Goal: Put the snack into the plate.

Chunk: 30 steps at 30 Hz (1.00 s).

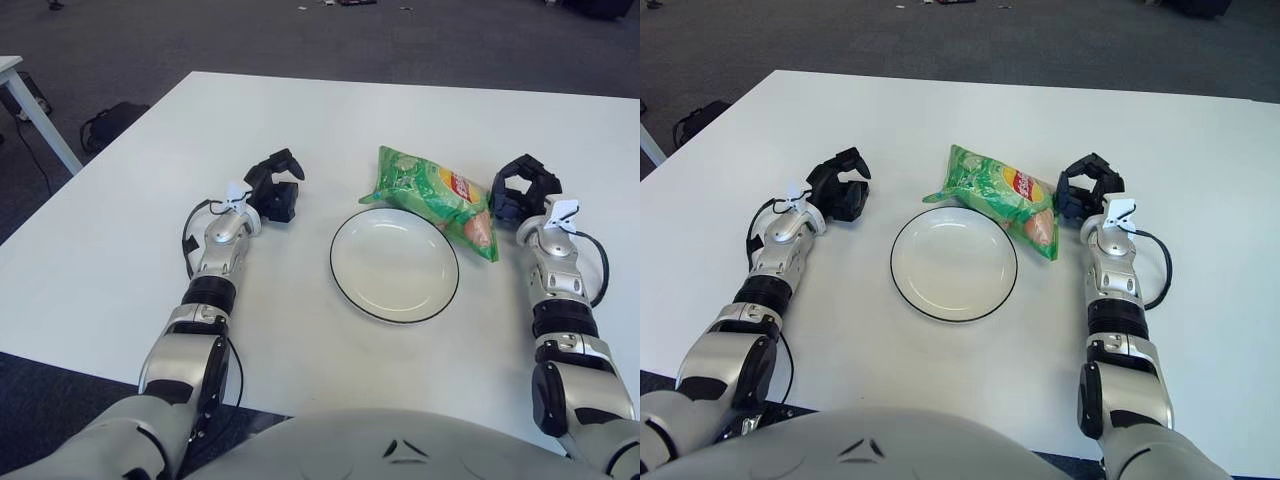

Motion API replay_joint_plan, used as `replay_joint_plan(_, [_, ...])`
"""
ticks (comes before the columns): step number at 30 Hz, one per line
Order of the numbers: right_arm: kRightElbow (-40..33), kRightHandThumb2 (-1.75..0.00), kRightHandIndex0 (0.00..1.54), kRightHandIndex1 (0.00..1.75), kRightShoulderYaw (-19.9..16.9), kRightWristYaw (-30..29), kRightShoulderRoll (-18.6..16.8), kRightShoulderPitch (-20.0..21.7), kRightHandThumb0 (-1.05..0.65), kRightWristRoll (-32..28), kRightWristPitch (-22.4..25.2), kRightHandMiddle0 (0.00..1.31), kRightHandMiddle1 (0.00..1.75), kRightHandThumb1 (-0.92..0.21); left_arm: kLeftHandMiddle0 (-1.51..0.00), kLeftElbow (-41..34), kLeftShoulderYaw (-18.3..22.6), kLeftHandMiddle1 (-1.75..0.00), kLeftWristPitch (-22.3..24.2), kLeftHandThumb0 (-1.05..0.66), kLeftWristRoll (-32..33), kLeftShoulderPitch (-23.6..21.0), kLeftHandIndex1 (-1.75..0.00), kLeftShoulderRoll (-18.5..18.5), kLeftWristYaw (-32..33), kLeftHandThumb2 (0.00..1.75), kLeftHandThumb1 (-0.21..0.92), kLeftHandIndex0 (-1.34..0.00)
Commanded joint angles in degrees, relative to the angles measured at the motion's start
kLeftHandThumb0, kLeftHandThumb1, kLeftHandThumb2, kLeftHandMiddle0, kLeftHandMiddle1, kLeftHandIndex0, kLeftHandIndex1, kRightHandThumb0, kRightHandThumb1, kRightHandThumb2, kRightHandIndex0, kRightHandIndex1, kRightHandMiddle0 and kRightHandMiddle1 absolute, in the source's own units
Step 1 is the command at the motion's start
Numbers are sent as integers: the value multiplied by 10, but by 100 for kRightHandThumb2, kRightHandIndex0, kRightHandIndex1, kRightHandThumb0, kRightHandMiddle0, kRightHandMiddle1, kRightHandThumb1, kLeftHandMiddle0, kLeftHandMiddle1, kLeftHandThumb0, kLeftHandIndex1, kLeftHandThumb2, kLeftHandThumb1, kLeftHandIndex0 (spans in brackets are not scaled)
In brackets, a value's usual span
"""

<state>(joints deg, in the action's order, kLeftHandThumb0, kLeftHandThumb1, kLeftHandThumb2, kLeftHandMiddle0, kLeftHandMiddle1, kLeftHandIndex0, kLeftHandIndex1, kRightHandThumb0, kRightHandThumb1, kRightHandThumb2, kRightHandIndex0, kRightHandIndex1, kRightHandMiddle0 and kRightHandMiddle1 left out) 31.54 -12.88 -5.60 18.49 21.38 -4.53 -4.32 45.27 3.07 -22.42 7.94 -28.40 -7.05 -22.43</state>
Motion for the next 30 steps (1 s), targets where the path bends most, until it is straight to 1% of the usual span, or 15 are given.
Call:
replay_joint_plan(1, [34, -132, 119, 175, 11, -20, -12, -34, -48, 28, 22, 61, 175, -31, -125, 43, -2, -175, 0, -47, -11, 56, -175, 17, 13, 130, 33, -60])
replay_joint_plan(6, [46, -129, 112, 175, 15, -71, -13, -34, -47, 55, 5, 59, 175, -34, -126, 41, -1, -175, -3, -47, -15, 56, -175, 17, 26, 128, 34, -59])
replay_joint_plan(8, [32, -124, 106, 175, 14, -92, -17, -43, -46, 64, 2, 57, 175, -37, -125, 37, -1, -175, -4, -47, -16, 57, -175, 18, 32, 128, 34, -59])
replay_joint_plan(12, [-69, -113, 91, 175, 8, -112, -28, -73, -44, 68, 45, 50, 175, -46, -125, 33, -2, -175, -3, -47, -17, 59, -175, 18, 36, 129, 33, -59])
replay_joint_plan(16, [-119, -102, 78, 175, -8, -116, -31, -82, -41, 55, 62, 43, 175, -55, -124, 28, -3, -175, -4, -47, -18, 62, -175, 17, 37, 129, 33, -60])
replay_joint_plan(18, [-138, -99, 74, 175, -15, -113, -31, -86, -41, 50, 67, 41, 175, -57, -124, 26, -2, -175, -5, -47, -18, 63, -175, 17, 36, 129, 33, -60])
replay_joint_plan(19, [-148, -106, 70, 170, -20, -110, -30, -88, -26, 47, 68, 38, 175, -52, -124, 26, -2, -175, -6, -47, -18, 63, -175, 16, 35, 129, 33, -60])
replay_joint_plan(22, [-166, -111, 64, 162, -27, -104, -29, -92, -9, 44, 75, 33, 175, -46, -124, 25, -2, -175, -7, -47, -18, 63, -175, 16, 34, 129, 33, -60])
replay_joint_plan(23, [-192, -112, 63, 162, -30, -97, -24, -104, -7, 44, 78, 32, 175, -45, -125, 25, -1, -175, -9, -47, -16, 64, -175, 16, 34, 129, 33, -60])
replay_joint_plan(25, [-244, -102, 52, 166, -32, -86, -19, -126, -3, 47, 90, 22, 175, -56, -125, 24, 1, -175, -12, -47, -15, 64, -175, 17, 33, 129, 34, -59])
replay_joint_plan(28, [-320, -89, 43, 167, -31, -78, -21, -154, -2, 56, 114, 14, 175, -66, -125, 25, 2, -175, -11, -47, -13, 63, -175, 16, 31, 128, 34, -59])
replay_joint_plan(30, [-352, -84, 40, 166, -31, -74, -23, -165, -1, 60, 127, 12, 175, -70, -124, 26, 2, -175, -10, -47, -13, 61, -175, 15, 30, 128, 34, -59])
